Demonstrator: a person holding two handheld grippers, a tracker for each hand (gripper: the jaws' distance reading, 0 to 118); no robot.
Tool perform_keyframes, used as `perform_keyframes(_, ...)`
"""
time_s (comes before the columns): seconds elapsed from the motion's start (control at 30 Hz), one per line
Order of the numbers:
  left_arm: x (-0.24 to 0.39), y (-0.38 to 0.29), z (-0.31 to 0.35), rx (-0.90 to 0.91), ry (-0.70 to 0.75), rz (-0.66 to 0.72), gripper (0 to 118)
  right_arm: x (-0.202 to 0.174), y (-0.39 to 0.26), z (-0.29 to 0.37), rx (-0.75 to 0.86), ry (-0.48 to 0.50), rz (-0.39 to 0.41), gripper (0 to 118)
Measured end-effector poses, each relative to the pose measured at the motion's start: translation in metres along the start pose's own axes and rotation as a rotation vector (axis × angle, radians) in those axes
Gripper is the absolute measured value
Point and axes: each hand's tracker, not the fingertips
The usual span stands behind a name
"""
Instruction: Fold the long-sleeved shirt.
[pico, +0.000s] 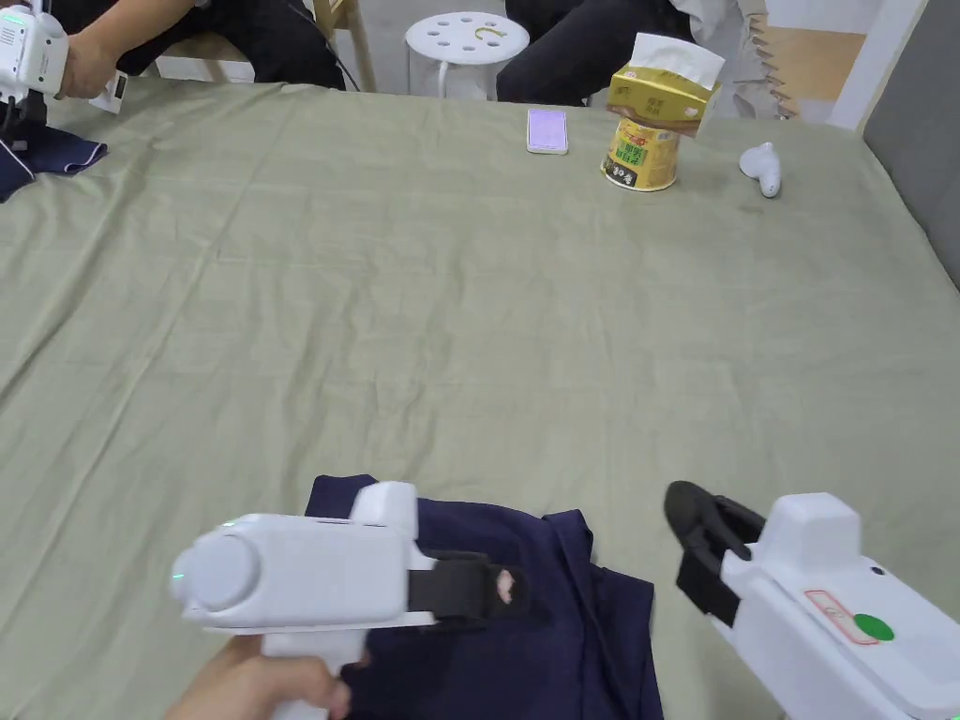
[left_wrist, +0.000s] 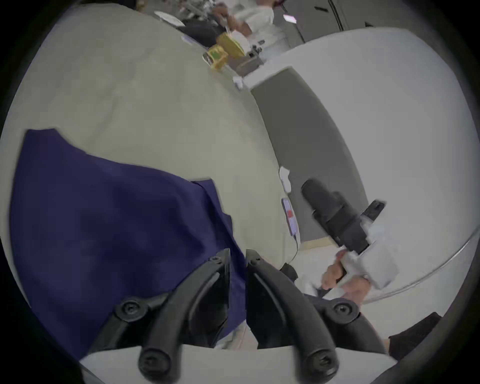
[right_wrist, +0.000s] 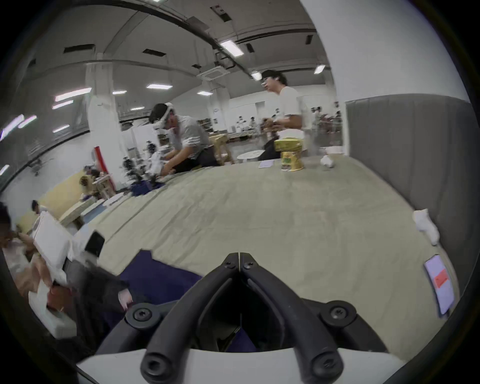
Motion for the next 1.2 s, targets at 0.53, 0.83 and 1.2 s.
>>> perform_keyframes(0.53, -0.116, 0.031, 0.052, 0.112, 0.147, 0.126, 111, -0.051, -0.091, -0.092, -0.387, 0.174, 0.115, 0)
perform_keyframes(0.83, -0.127, 0.034, 0.013, -0.101, 0.161, 0.055, 59, -0.053, -0.088, -0.09, -0.388, 0.167, 0.104, 0)
perform_keyframes(1.2, -0.156, 0.043, 0.082, -0.011, 0.143, 0.11, 24, -0.123, -0.042, -0.107, -0.211, 0.257, 0.196, 0)
